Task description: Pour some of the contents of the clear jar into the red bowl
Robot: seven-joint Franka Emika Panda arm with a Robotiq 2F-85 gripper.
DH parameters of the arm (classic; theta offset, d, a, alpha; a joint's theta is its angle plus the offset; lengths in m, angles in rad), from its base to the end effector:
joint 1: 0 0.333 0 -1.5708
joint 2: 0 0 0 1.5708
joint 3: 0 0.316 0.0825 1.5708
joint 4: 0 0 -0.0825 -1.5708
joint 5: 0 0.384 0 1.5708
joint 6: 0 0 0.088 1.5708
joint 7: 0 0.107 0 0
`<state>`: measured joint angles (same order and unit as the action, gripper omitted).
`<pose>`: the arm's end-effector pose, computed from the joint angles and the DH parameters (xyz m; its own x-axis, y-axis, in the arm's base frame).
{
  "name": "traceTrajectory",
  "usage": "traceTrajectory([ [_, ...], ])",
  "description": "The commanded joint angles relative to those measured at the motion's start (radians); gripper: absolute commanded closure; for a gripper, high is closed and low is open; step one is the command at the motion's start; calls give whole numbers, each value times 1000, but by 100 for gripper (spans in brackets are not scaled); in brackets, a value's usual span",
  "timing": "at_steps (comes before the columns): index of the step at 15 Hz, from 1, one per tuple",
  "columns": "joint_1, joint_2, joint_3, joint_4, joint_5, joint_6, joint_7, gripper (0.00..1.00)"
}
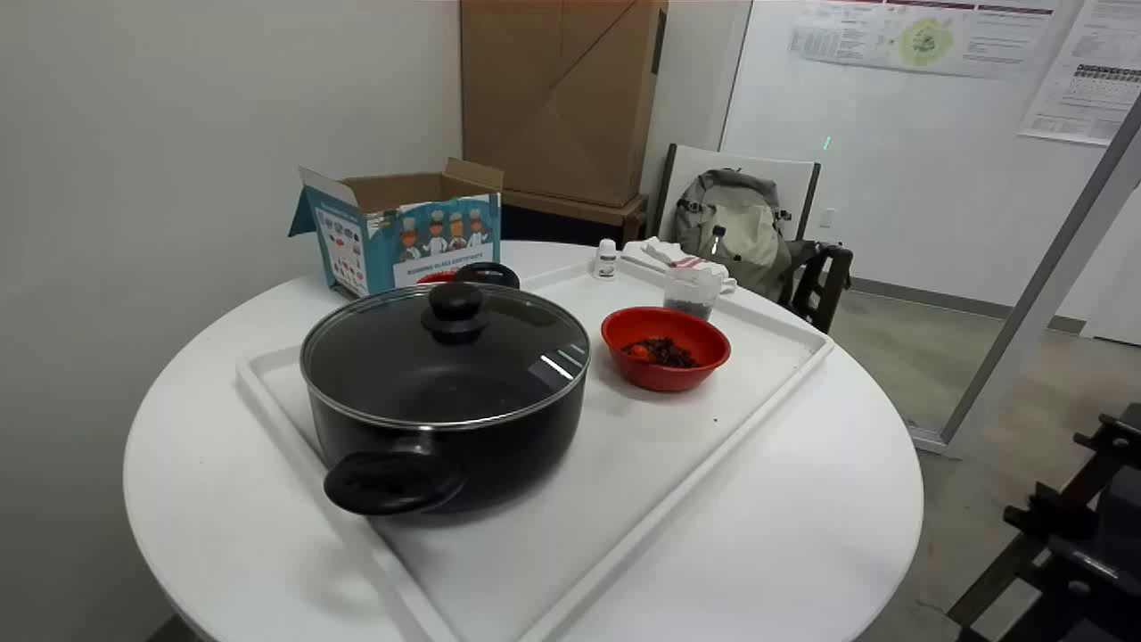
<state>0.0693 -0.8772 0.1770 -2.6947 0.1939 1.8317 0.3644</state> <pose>0.2820 0.0879 0.4747 0.9737 -0.2277 -0.0106 -0.2280 -0.9723 -0.0515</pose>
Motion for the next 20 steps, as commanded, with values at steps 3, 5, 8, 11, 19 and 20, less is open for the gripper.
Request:
traceTrajectory([
  [3,-15,13,-13,27,-36,-25,-62,0],
  [5,-36,37,-30,67,-104,-55,-113,0],
  [8,-57,87,-73,130,-195,-80,-209,0],
  [11,-53,159,-133,191,-253,-105,-347,0],
  [19,-55,151,-149,166,-237,-64,-357,0],
  [20,-55,150,-148,166,-237,-64,-357,0],
])
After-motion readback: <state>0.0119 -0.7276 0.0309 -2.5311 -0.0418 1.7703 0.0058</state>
